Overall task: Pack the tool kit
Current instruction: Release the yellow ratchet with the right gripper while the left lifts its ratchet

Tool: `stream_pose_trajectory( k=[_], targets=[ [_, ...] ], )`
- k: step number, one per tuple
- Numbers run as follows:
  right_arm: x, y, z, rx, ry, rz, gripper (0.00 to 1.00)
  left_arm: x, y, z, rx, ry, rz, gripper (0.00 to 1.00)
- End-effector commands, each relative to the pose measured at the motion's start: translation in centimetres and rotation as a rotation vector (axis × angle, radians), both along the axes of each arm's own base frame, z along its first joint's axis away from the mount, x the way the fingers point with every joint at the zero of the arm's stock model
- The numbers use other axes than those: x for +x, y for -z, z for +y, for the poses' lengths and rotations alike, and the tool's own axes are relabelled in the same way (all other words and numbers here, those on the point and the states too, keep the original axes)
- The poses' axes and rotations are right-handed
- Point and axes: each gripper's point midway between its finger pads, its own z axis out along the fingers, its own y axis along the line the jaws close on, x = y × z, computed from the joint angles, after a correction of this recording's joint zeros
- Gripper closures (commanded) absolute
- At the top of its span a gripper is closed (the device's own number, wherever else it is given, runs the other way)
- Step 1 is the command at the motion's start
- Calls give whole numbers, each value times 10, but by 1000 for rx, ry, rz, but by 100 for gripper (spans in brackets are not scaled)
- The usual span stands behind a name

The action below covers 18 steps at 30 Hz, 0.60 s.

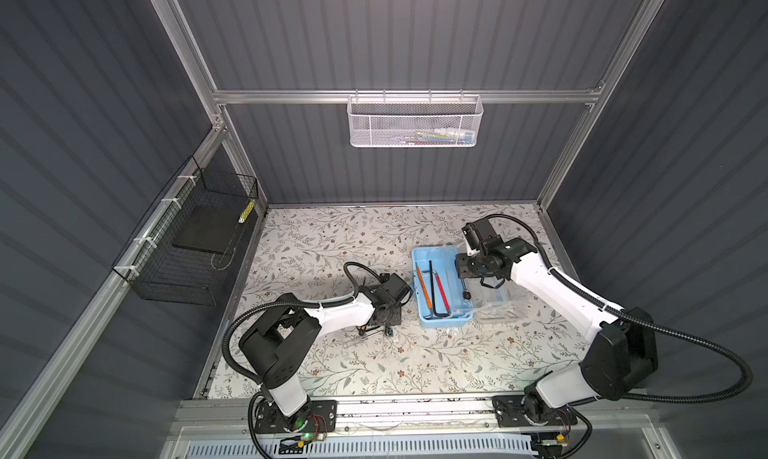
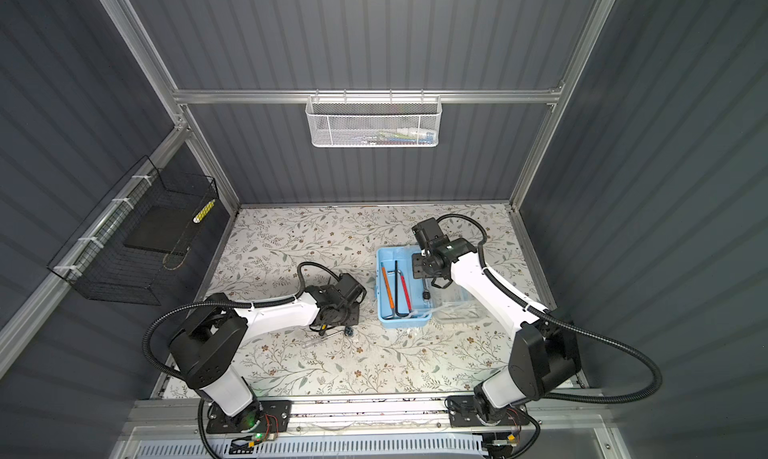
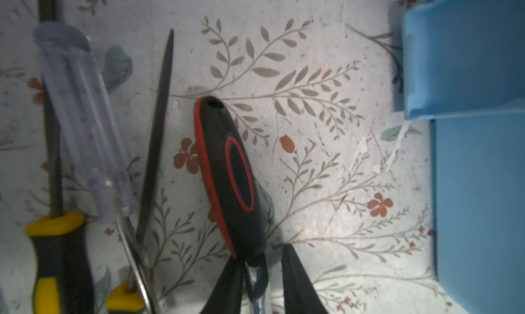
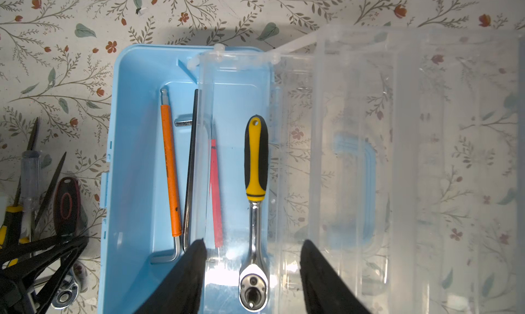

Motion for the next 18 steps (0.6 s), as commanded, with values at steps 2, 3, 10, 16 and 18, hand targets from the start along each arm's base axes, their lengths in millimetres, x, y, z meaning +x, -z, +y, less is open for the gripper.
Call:
stream_pose_trajectory(
  k=[2,3,10,16,18],
  targets=[
    [-3,-2,-7,-14,18,-6,44,-8,18,0,23,26,55,83],
    [-3,-3,-7,-14,17,-9,44,-8,18,-2,15,29,55,85],
    [-5,1,-8,-17,18,-2,43,-2,7,-15,-33,51,36,100],
    [-9,-1,-13,-17,28,-18,43,4,-15,-21,-68,58,-7,100],
    [-9,-2,-16,-16,34,-25,42,8,-27,-25,-89,61,-28,100]
  ],
)
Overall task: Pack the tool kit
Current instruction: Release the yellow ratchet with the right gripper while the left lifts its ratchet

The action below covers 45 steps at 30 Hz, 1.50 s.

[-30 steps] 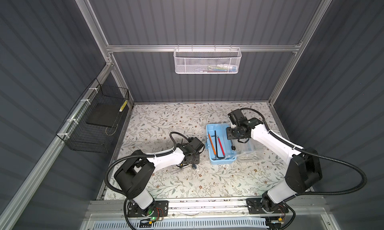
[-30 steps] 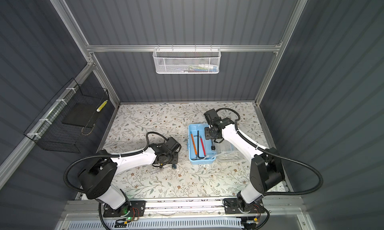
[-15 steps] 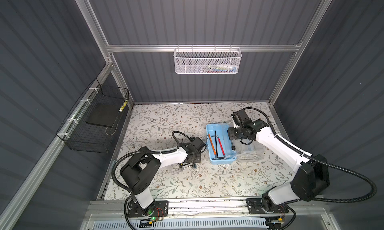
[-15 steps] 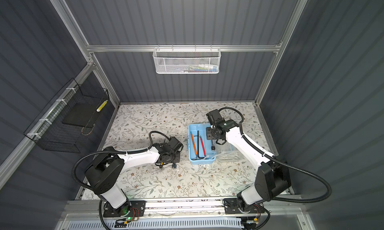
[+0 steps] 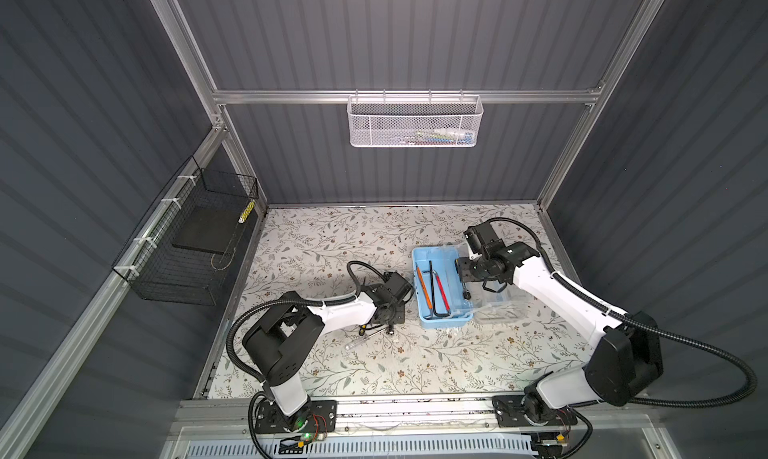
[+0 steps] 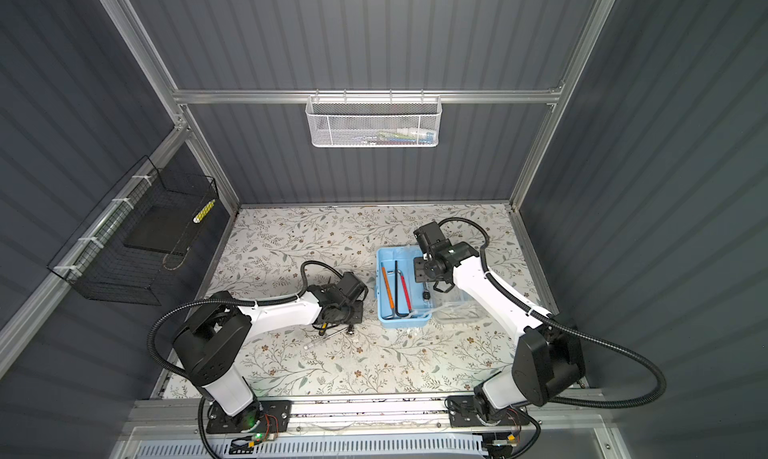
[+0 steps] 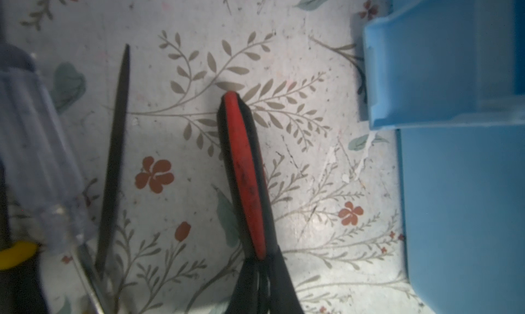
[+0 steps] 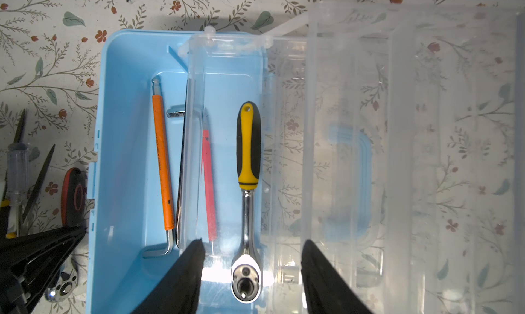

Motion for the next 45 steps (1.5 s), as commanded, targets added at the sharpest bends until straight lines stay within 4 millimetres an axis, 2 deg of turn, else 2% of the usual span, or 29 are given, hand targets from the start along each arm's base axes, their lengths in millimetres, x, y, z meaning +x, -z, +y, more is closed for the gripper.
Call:
stream_pose_trajectory(
  k=[1,9,12,15,17,24,31,36,41,45],
  targets=[
    [-1,-6,-9,-6,29,-27,42,7,-32,-13,-56,29,-43,100],
    [-4,-19,-13,75,42,-79,41,31,-122,-32,-206,16,-223,100],
    [-5,-25,-14,93,43,-97,41,36,-145,-47,-276,38,-250,100],
    [-7,-31,-17,110,48,-117,40,41,-160,-65,-341,60,-254,100],
    [-9,-31,-20,118,51,-119,40,43,-160,-69,-339,67,-253,100],
    [-17,-28,-31,121,69,-118,39,43,-126,-61,-267,47,-214,100],
    [-22,-26,-18,196,46,-102,44,51,-138,-49,-259,12,-276,100],
    [-31,-35,6,265,17,-131,45,58,-137,-40,-307,-20,-264,100],
    [-43,-40,45,337,-29,-142,42,69,-128,-28,-377,-67,-228,100],
    [-51,-42,72,386,-51,-137,41,74,-130,-20,-428,-90,-231,100]
  ],
)
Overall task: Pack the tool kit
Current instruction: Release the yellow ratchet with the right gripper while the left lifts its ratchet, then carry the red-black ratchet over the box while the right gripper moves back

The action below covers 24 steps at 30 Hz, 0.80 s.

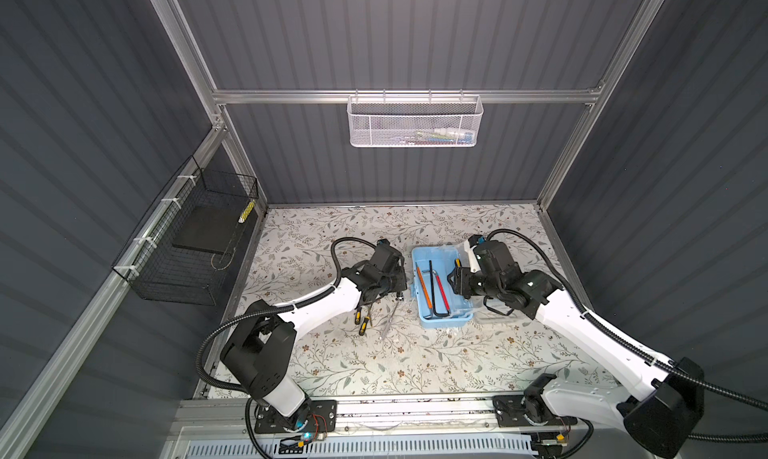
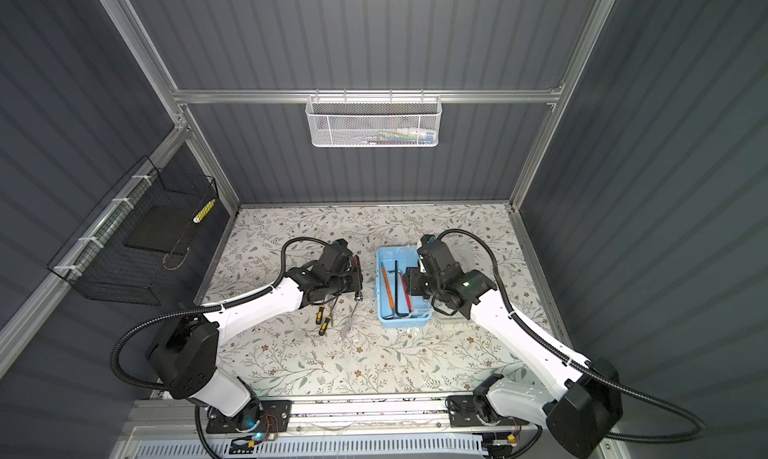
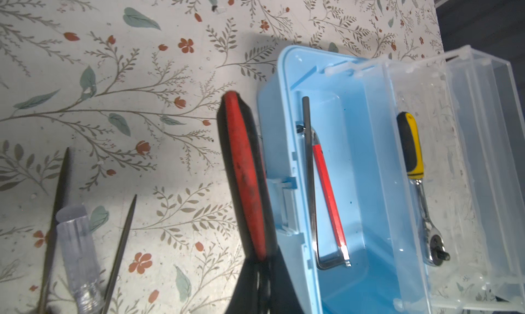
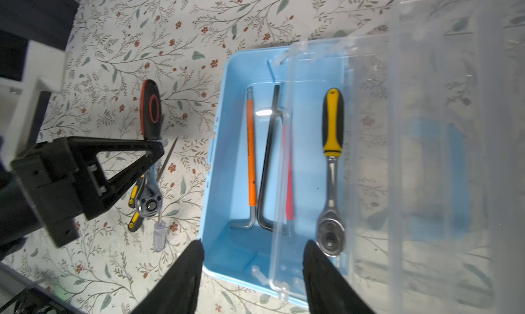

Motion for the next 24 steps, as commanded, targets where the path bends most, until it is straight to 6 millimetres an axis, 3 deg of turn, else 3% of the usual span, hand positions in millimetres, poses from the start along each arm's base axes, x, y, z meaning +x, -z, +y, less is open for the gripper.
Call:
stream_pose_trajectory(
  k=[1,7,14,18,24],
  targets=[
    [-3,-3,24,82,11,-2,42,5,-33,-6,-109,11,-60,100],
    [-16,8,77,194,-49,9,42,12,-45,0,-127,-5,-93,100],
    [-22,30,118,257,-87,54,41,15,-46,8,-146,-28,-97,100],
    [-23,42,125,232,-93,77,41,18,-46,21,-148,-61,-104,100],
    [-12,16,101,149,-50,-47,38,23,-66,8,-182,-4,-122,100]
  ],
)
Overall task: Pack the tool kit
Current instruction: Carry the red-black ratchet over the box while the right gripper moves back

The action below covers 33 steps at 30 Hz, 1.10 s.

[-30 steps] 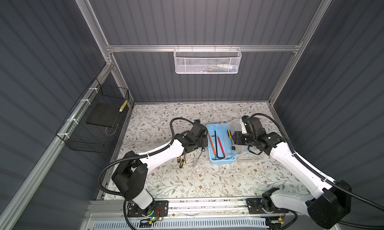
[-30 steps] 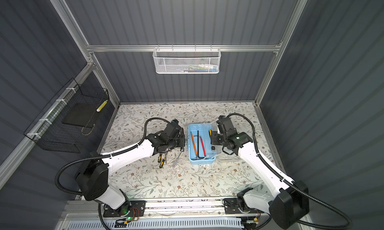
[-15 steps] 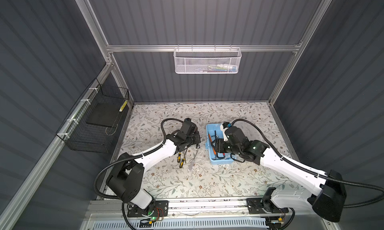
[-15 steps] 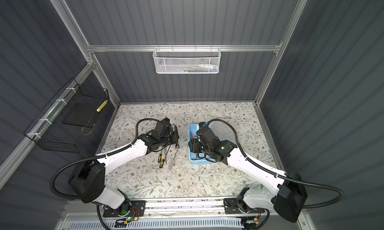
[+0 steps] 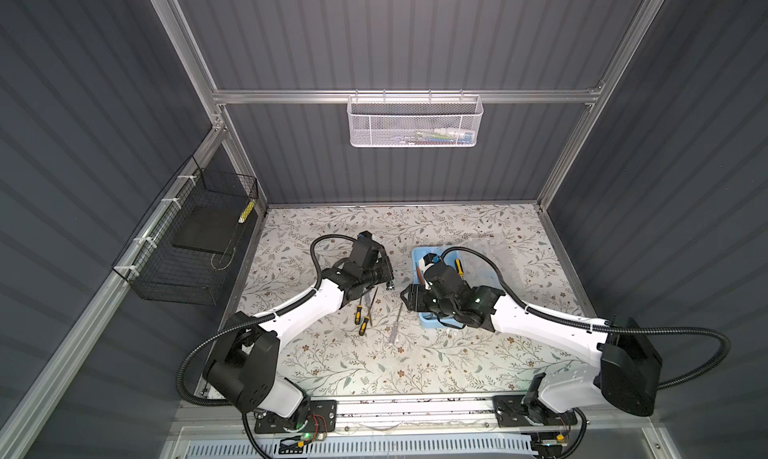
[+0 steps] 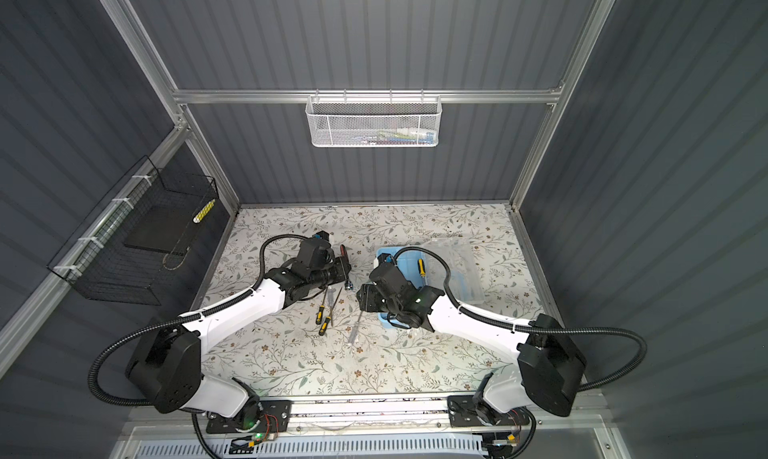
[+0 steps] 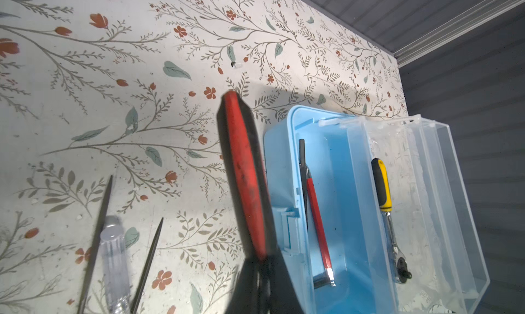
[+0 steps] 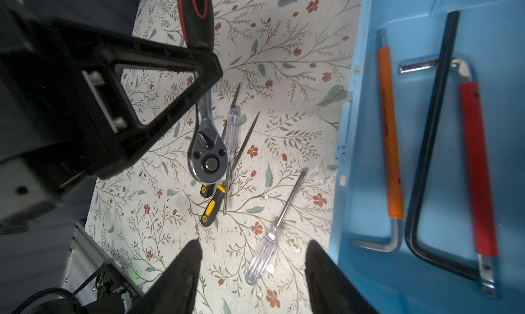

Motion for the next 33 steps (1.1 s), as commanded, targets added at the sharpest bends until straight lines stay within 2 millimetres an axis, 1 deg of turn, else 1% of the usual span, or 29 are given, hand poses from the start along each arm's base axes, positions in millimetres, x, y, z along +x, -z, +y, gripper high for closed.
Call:
stream_pose_trajectory(
  k=[1,5,10,13,14,16,17,18,19,20,23,26,28,33],
  targets=[
    [11,-26,-17,-47,42,-95,38,5,-33,-21,-82,67,-49,100],
    [13,-33,-39,-85,57,-122,37,0,-43,-49,-112,120,-66,100],
    [15,-36,-76,-89,102,-132,36,-11,-51,-101,-145,203,-85,100],
    [13,-37,-101,-110,135,-141,34,-14,-50,-133,-176,246,-77,100],
    [11,-41,-107,-100,139,-149,34,-16,-49,-143,-183,262,-70,100],
    [9,-39,-124,-102,160,-145,34,-18,-47,-164,-195,285,-61,100],
    [10,-41,-131,-100,174,-153,34,-19,-47,-172,-201,294,-61,100],
    [8,-39,-140,-112,188,-147,33,-19,-47,-181,-206,303,-59,100],
    [7,-38,-149,-119,202,-145,33,-20,-41,-187,-205,306,-47,100],
    [6,-38,-155,-121,212,-149,33,-19,-50,-196,-224,312,-56,100],
    [4,-39,-173,-132,246,-156,31,-19,-42,-208,-222,303,-33,100],
    [2,-38,-187,-131,269,-154,30,-17,-26,-212,-204,279,-2,100],
    [1,-38,-192,-124,276,-153,30,-17,-17,-213,-193,267,15,100],
    [-1,-33,-201,-120,288,-145,30,-19,-3,-214,-148,248,34,100]
  ],
)
